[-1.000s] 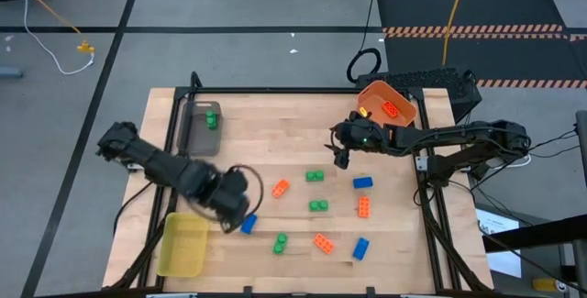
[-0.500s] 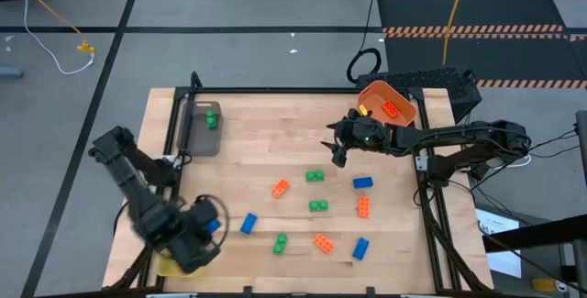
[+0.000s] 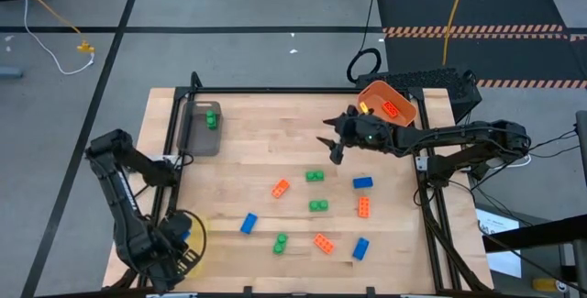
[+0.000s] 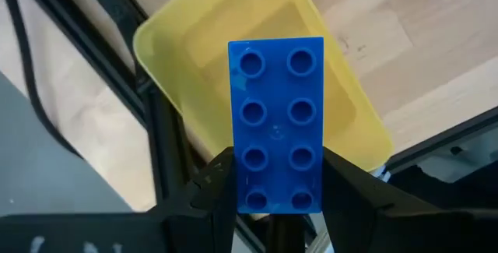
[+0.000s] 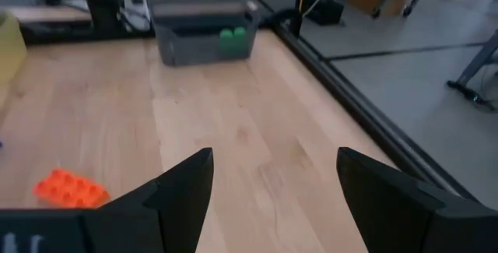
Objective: Sort & place blocks by color
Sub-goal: Put the blue game piece into the yellow bin
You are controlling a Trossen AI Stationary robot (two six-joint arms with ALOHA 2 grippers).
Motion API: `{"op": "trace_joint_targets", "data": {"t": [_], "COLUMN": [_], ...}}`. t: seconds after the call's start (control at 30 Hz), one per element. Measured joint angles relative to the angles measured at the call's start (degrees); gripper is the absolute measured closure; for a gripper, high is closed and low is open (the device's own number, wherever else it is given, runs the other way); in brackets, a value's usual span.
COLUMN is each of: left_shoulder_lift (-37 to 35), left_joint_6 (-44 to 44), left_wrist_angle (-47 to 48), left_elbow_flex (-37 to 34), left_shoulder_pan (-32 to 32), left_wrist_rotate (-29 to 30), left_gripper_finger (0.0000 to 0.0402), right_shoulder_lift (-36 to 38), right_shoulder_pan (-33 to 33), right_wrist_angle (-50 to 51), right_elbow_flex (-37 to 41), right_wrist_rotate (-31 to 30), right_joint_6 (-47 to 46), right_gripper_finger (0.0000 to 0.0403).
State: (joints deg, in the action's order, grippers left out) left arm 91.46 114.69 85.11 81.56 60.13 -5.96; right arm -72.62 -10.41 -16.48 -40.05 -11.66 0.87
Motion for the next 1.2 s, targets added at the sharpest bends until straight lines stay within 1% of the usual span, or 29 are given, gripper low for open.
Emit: {"op": "trace_joint_targets", "data": {"t": [0.27, 0.33, 0.37, 0.4, 0.47, 0.57, 0.63, 0.73, 0.83, 0.9, 1.07, 1.2], "left_shoulder_lift": [0.0, 0.0, 0.0, 0.0, 0.0, 0.0, 0.0, -0.1, -1.7, -3.4, -8.3, -9.5], "left_joint_6": [-3.5, -4.0, -4.1, -4.5, -5.9, -6.9, -8.9, -13.1, -17.5, -20.0, -23.9, -28.3], "left_wrist_angle": [-12.1, -12.8, -12.4, -11.9, -11.2, -10.2, -8.9, -7.0, -5.1, -4.3, -5.6, -8.1], "left_elbow_flex": [-10.4, -12.6, -13.4, -14.0, -15.0, -15.8, -15.9, -15.9, -15.7, -15.7, -15.7, -15.7], "left_shoulder_pan": [-1.3, -1.8, -2.1, -2.3, -2.4, -2.9, -3.7, -5.8, -8.6, -10.8, -16.7, -21.5], "left_wrist_rotate": [-0.1, -1.9, -3.4, -4.9, -7.6, -9.3, -9.8, -10.8, -10.9, -8.8, 1.0, 6.0], "left_gripper_finger": [0.0259, 0.0259, 0.0252, 0.0236, 0.0187, 0.0115, 0.0077, 0.0039, 0.0025, 0.0026, 0.0046, 0.0063], "right_shoulder_lift": [0.0, 0.0, 0.0, 0.0, 0.0, 0.0, 0.0, 0.0, 0.0, 0.0, 0.0, 0.0], "right_shoulder_pan": [0.0, 0.0, 0.0, 0.0, 0.0, 0.0, 0.0, 0.0, 0.0, 0.0, 0.0, 0.0], "right_wrist_angle": [-3.0, -3.0, -3.0, -3.0, -2.7, -1.7, -1.5, -1.9, -2.1, -2.1, -1.6, -1.2], "right_elbow_flex": [0.0, 0.0, 0.0, 0.0, 0.0, 0.0, 0.0, 0.0, 0.0, 0.0, 0.0, 0.0], "right_wrist_rotate": [0.0, 0.0, 0.0, 0.0, 0.0, 0.0, 0.0, 0.0, 0.0, 0.0, 0.0, 0.0], "right_joint_6": [1.4, 1.6, 1.6, 1.6, 1.6, 1.6, 2.0, 2.7, 2.7, 2.3, 1.4, 1.1], "right_gripper_finger": [0.014, 0.014, 0.014, 0.014, 0.014, 0.014, 0.014, 0.014, 0.014, 0.014, 0.014, 0.014]}}
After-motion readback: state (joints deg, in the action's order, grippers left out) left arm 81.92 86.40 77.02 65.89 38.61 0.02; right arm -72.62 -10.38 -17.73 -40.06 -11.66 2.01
